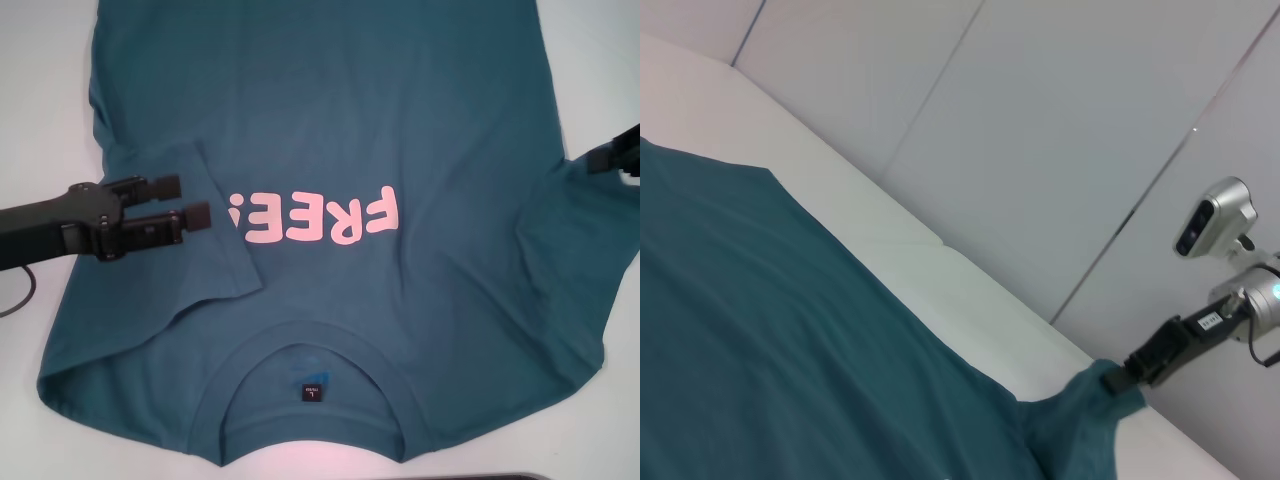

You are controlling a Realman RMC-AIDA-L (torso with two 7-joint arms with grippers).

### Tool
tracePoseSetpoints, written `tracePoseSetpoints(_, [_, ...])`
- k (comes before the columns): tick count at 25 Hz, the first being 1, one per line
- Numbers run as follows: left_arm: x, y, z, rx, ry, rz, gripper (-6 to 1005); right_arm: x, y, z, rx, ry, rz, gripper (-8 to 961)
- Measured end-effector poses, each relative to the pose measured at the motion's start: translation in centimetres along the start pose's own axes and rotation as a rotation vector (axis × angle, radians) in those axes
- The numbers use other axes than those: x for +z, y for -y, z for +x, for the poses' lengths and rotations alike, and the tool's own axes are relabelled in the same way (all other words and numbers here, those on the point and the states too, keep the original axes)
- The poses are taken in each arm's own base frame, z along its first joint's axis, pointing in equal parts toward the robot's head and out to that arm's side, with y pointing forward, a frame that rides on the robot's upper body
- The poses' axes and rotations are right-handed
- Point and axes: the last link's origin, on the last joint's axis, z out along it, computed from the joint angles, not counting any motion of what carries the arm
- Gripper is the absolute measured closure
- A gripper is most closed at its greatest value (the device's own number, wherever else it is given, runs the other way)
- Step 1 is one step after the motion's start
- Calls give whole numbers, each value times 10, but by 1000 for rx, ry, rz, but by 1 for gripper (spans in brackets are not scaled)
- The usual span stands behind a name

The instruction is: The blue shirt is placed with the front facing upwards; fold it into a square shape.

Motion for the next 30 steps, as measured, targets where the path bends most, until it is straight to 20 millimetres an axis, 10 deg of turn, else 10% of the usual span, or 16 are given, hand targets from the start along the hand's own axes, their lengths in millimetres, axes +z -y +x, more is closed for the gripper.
tracePoseSetpoints(17, [-12, 9, 2, -52, -47, 74, 140, 45, -38, 4, -6, -62, -193, 888])
tracePoseSetpoints(30, [-16, 11, 2, -66, -79, 94, 140, 79, -28, 19, 183, 68, -319, 874])
